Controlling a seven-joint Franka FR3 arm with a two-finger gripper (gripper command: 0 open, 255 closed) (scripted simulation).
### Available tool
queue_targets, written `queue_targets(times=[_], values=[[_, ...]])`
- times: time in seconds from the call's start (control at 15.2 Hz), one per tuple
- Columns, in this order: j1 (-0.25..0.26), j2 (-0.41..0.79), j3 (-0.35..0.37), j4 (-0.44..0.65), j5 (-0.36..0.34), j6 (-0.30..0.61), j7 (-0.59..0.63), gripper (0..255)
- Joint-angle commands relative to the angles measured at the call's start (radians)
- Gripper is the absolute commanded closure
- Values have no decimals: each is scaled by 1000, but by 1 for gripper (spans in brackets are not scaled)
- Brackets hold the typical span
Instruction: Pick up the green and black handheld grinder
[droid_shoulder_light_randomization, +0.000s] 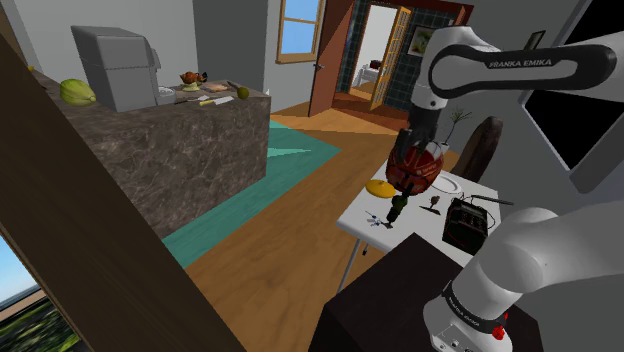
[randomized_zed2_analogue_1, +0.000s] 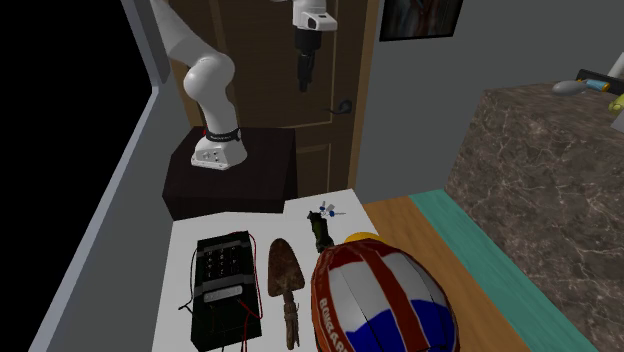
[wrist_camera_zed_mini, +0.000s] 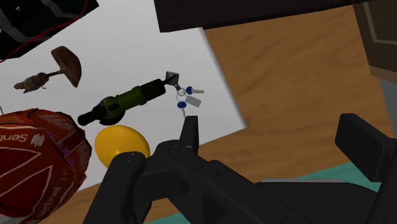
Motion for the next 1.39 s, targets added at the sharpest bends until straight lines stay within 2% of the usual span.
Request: queue_targets(times=[0.0,0.4,0.73,1.06,1.32], values=[[-20,36,-36,-19,-24,62,-25,0],[-69,181,-137,-27,-72,236,-92,0],[-97,334,-221,1,-82,377,-155,0],[-116,509,-298,60,-44,506,-239,0],[-135,661,-344,127,32,594,-329,0]])
